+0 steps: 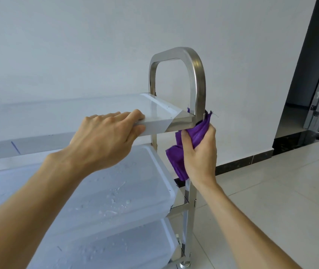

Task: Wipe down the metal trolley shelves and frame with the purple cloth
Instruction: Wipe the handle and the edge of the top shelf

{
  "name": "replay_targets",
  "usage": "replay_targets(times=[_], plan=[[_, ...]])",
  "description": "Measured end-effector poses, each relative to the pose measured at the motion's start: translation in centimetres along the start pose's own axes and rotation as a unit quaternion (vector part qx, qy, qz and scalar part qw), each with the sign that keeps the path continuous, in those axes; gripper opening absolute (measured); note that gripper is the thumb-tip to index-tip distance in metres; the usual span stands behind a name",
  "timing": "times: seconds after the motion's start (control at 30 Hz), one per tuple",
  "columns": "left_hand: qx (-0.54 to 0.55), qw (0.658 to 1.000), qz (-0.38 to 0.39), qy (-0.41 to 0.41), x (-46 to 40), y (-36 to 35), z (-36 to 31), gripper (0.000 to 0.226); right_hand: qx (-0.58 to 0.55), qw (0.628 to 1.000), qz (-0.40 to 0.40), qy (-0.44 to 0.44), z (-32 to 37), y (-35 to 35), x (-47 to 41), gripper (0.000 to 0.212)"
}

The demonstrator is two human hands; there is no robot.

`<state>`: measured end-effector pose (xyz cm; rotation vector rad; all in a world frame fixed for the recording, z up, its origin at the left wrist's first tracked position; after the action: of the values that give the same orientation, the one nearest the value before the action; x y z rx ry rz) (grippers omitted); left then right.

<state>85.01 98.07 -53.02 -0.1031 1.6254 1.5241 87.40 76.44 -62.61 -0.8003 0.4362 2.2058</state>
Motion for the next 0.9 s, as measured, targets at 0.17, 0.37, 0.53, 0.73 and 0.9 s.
replay_targets(times=[0.17,0.37,0.53,0.73,0.9], plan=[[0.001,1.0,0.008,0.001,-0.2,0.0,-1.0,0.035,0.038,0.995,0.068,-0.066,-6.6,0.7,6.1,0.056],[0.028,0.998,0.054,0.016,-0.6,0.2,-1.0,0.035,0.064,0.981,0.162,-0.087,-8.8,2.3,7.4,0.047],[0.055,0.998,0.027,0.015,0.9,2.8,-0.2,0.041,0.028,0.996,0.028,0.086,0.1,4.9,2.8,0.052],[-0.036,0.999,0.01,0.037,5.1,5.1,3.8,0.05,0.163,0.908,0.026,0.386,9.4,3.5,-0.5,0.064],[-0.1,0.982,0.022,0.157,8.0,4.6,8.1,0.059,0.344,0.811,0.142,0.451,8.4,0.2,-0.5,0.08]])
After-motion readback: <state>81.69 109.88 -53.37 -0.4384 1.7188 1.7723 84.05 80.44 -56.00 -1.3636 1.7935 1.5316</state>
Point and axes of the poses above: each hand's wrist, its own x-axis away from the middle knuckle, its own y-axis out of the back of the hand, z = x × y, the point moved 4 cm from there along -x, towards the middle knuckle, and after that the axes turned 4 degrees about x, right-handed, at the moved point
